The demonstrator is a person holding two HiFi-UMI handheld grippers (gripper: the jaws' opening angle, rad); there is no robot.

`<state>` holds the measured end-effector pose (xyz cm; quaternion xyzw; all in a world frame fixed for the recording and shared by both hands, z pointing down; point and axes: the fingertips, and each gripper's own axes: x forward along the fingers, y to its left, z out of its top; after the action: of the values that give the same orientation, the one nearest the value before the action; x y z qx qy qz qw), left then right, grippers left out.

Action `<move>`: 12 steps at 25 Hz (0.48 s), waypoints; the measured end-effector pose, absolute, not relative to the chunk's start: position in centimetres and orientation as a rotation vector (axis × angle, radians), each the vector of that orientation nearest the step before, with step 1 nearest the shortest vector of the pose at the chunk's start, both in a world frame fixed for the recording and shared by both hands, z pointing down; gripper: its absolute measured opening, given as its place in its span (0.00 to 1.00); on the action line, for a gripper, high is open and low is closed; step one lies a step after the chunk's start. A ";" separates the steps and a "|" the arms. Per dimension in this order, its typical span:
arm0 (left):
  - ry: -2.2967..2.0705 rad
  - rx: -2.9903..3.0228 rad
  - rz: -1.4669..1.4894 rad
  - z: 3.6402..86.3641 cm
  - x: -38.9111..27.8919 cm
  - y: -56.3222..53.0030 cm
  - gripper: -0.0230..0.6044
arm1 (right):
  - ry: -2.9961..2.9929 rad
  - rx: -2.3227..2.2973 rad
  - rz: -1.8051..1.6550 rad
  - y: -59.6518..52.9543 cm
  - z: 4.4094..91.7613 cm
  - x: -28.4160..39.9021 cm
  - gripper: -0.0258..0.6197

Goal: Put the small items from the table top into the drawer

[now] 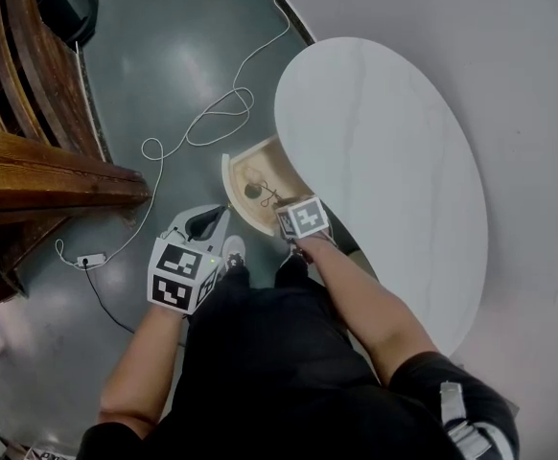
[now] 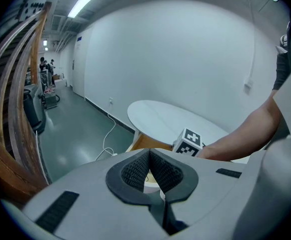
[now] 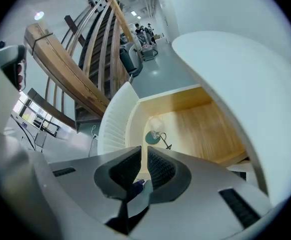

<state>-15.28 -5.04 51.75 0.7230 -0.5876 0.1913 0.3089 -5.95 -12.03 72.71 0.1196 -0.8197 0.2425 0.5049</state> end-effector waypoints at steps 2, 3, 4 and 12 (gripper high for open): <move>-1.553 1.929 0.498 51.1 -15.2 -5.3 0.06 | -2.016 0.297 0.600 -11.9 71.1 -5.9 0.08; -1.551 1.938 0.496 50.9 -15.1 -5.4 0.06 | -2.035 0.303 0.609 -11.7 70.2 -5.9 0.08; -1.548 1.946 0.494 50.6 -14.9 -5.4 0.06 | -2.056 0.310 0.619 -11.6 69.1 -5.9 0.08; -1.505 2.035 0.488 48.9 -13.0 -6.3 0.06 | -2.313 0.339 0.606 -11.2 58.4 -6.5 0.08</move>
<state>-13.05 -6.27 48.92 0.7583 -0.5609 0.1818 0.2780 -6.49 -11.16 58.36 0.1311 -0.8952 0.2346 0.3555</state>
